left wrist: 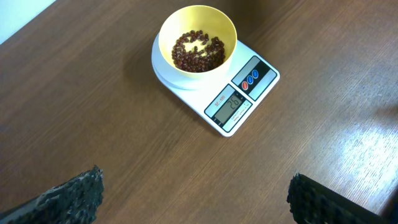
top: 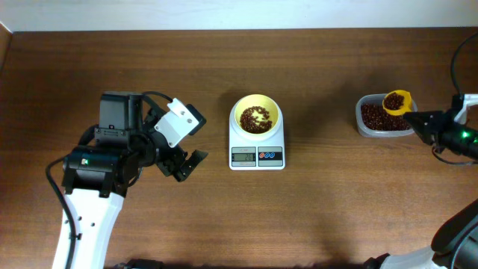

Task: Scoop item into bowl and weigh 50g on scale
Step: 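Carry the filled scoop left over the yellow bowl on the scale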

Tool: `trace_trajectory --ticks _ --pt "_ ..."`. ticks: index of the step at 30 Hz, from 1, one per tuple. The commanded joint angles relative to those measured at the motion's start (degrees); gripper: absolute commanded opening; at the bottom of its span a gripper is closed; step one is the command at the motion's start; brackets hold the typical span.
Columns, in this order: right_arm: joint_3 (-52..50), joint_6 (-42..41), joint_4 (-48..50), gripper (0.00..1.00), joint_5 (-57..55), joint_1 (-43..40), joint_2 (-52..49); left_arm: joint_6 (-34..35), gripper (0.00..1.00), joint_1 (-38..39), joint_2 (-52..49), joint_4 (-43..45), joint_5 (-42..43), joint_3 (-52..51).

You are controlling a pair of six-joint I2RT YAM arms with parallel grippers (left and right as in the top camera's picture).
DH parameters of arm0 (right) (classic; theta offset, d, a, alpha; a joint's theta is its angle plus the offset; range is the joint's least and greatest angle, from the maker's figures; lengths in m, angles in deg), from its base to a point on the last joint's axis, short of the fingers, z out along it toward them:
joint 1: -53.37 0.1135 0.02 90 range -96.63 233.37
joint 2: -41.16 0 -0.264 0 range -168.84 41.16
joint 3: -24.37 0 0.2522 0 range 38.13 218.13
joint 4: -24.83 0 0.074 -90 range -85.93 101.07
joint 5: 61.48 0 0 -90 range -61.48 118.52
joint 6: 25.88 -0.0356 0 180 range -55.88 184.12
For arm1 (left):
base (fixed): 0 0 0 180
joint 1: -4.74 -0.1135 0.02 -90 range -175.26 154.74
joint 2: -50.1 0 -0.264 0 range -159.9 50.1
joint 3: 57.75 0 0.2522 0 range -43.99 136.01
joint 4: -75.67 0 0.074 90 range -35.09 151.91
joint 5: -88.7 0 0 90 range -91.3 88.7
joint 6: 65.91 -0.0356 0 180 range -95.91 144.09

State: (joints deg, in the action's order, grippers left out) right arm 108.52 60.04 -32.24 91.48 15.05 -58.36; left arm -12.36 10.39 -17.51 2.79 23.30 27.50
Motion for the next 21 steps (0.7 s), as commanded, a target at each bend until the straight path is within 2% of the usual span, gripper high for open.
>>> trace_trajectory --ticks 1,7,15,21 --pt "0.98 0.59 -0.02 0.04 4.57 2.89 1.79 -0.9 0.99 -0.17 0.02 0.04 -0.02 1.01" --pt "0.98 0.59 -0.5 0.04 4.59 9.4 1.79 -0.9 0.99 -0.17 0.02 0.04 -0.02 1.01" --pt "0.98 0.61 -0.42 0.04 6.34 22.32 1.79 -0.9 0.99 -0.17 0.02 0.04 -0.02 1.01" --pt "0.98 0.63 -0.2 0.04 7.17 27.82 1.79 -0.9 0.99 -0.2 0.02 0.04 -0.02 1.01"
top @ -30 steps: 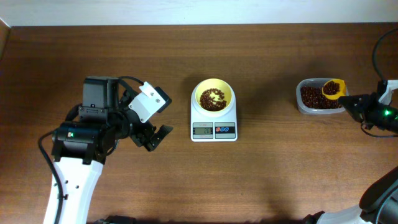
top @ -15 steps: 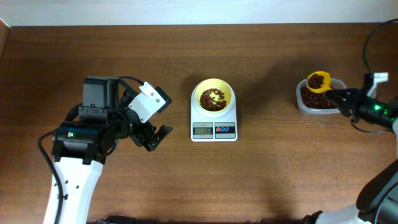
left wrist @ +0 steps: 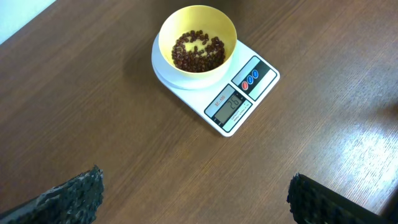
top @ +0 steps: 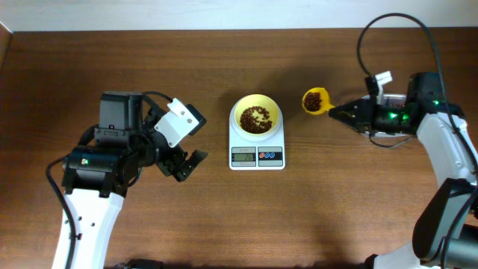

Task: Scoop item into bowl and weigh 50g on scale
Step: 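Carry the filled scoop left over the yellow bowl on the scale, then tilt the scoop to pour beans into the bowl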

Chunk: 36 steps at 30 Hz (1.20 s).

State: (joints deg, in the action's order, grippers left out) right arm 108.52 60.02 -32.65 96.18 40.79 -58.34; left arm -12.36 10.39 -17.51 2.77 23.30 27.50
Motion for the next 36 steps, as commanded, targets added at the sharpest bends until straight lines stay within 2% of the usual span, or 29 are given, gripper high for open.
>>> trace_trajectory --ticks 1,12,18,20,29,36 --pt "0.98 0.66 0.57 0.04 2.75 2.91 1.77 -0.9 0.99 -0.2 0.02 0.07 -0.02 1.01" --pt "0.98 0.85 7.43 0.04 3.3 11.08 1.77 -0.9 0.99 -0.17 0.02 0.07 -0.02 1.01" --pt "0.98 3.89 7.56 0.04 -4.5 15.37 1.77 -0.9 0.99 -0.17 0.02 0.07 -0.02 1.01" --pt "0.98 3.91 8.28 0.04 -10.21 17.03 1.77 -0.9 0.99 -0.17 0.02 0.07 -0.02 1.01" --pt "0.98 3.87 12.0 0.04 -20.13 20.9 1.77 -0.9 0.99 -0.2 0.02 0.07 -0.02 0.98" --pt "0.98 3.85 14.58 0.04 -21.86 22.34 1.77 -0.9 0.99 -0.17 0.02 0.07 -0.02 1.01"
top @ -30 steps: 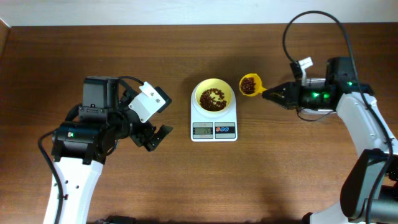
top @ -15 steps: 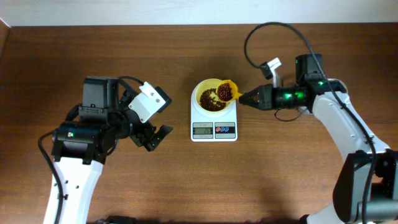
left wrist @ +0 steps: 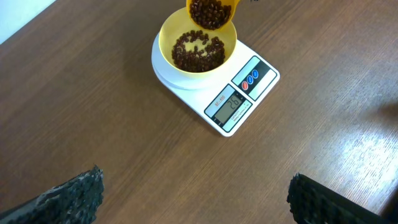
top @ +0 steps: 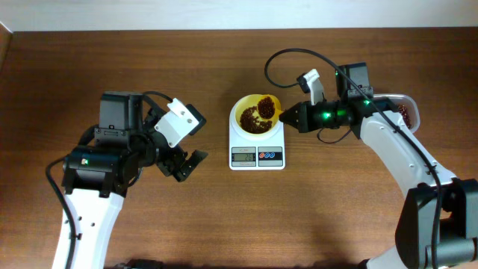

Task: Scoop item into bowl and weigh 50g on scale
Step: 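Tilt the scoop to pour beans into the bowl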

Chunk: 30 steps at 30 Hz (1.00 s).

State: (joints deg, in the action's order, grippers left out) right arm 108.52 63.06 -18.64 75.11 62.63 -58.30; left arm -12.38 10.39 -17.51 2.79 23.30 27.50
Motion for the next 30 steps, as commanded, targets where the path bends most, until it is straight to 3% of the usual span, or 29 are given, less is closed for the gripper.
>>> trace_trajectory --ticks 1,30 --pt "0.98 0.81 0.74 0.04 -0.81 0.5 1.73 -0.87 0.99 -0.17 0.02 0.04 -0.02 1.01" --pt "1.01 5.38 2.97 0.04 -12.85 5.42 1.81 -0.87 0.99 -0.17 0.02 0.04 -0.02 1.01"
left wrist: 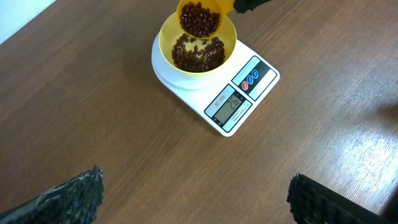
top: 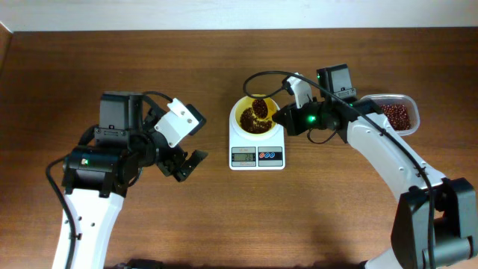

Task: Scoop item into bowl and weigh 50g on scale
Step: 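Tilt the scoop to pour beans into the bowl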

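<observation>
A yellow bowl with red beans stands on the white scale; the same bowl and scale show in the left wrist view, the display reading 26. A yellow scoop full of beans hangs over the bowl; the scoop is level. My right gripper is shut on the scoop's handle. To the left of the scale my left gripper is open over bare table, its fingertips far apart.
A clear tub of red beans sits at the right, behind the right arm. The wooden table reaches to the back wall edge.
The right gripper has carried the scoop a little further left, from the bowl's right rim to above its middle. The left arm has not moved.
The scoop was over the bean tub at the far right, loaded. It was then in mid-air between tub and scale, then at the bowl's rim, and now over the bowl's middle. The scale reads 26 throughout.
</observation>
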Tool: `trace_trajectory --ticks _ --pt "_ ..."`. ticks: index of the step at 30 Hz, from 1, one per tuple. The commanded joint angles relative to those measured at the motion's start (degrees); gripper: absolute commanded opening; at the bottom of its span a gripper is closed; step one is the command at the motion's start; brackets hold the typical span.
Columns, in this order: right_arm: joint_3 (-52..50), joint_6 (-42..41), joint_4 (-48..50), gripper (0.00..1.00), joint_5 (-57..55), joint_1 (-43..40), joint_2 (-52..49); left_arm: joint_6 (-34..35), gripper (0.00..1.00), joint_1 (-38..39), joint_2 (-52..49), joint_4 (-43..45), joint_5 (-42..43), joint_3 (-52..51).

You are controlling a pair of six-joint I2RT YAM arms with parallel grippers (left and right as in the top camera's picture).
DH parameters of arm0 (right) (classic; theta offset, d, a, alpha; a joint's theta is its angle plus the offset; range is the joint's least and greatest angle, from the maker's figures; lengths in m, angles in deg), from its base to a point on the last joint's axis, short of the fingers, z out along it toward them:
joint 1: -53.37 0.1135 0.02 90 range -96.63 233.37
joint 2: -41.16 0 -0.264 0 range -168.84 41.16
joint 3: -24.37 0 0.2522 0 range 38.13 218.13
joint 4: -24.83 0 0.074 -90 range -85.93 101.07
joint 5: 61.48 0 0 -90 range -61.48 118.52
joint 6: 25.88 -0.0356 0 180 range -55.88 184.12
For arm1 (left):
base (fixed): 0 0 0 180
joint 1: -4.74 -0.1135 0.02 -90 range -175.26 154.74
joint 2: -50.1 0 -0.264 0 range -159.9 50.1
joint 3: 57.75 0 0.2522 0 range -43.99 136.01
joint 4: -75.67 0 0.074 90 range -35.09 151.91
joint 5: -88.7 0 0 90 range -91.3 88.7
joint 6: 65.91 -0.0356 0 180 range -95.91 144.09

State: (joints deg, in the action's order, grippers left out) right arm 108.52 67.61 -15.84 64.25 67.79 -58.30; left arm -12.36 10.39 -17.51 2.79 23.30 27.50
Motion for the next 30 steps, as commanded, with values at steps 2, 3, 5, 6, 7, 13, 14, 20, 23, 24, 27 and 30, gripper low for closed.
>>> trace_trajectory --ticks 2,3,5,6,7,13,14,20,23,24,27,30 --pt "1.55 0.81 -0.11 0.04 -1.97 0.26 2.43 -0.9 0.99 -0.17 0.02 0.04 -0.02 1.01" --pt "1.99 0.81 -0.33 0.04 -2.21 0.26 2.75 -0.9 0.99 -0.17 0.02 0.04 -0.02 1.01" --pt "2.05 1.07 -0.74 0.04 -4.28 0.31 2.78 -0.9 0.99 -0.17 0.02 0.04 -0.02 1.01" --pt "2.05 1.6 -1.22 0.04 -5.22 0.37 2.78 -0.9 0.99 -0.17 0.02 0.04 -0.02 1.01" --pt "2.16 1.84 -1.46 0.04 -5.14 0.39 3.06 -0.9 0.99 -0.17 0.02 0.04 -0.02 0.98" --pt "3.67 3.56 -3.19 0.04 -12.07 2.6 4.5 -0.9 0.99 -0.17 0.02 0.04 -0.02 1.01" --pt "3.74 3.58 -3.1 0.04 -12.15 3.02 4.61 -0.9 0.99 -0.2 0.02 0.04 -0.02 0.98" --pt "3.89 3.34 -3.74 0.04 -12.04 3.58 4.61 -0.9 0.99 -0.17 0.02 0.04 -0.02 1.01" --pt "3.89 3.34 -3.93 0.04 -12.02 3.58 4.59 -0.9 0.99 -0.17 0.02 0.04 -0.02 1.01" --pt "3.89 3.34 -3.96 0.04 -12.02 3.58 4.59 -0.9 0.99 -0.17 0.02 0.04 -0.02 0.98" --pt "3.89 3.37 -3.96 0.04 -11.96 3.63 4.59 -0.9 0.99 -0.17 0.02 0.04 -0.02 1.01" --pt "3.89 3.85 -4.15 0.04 -12.04 3.63 4.59 -0.9 0.99 -0.17 0.02 0.04 -0.02 1.01"
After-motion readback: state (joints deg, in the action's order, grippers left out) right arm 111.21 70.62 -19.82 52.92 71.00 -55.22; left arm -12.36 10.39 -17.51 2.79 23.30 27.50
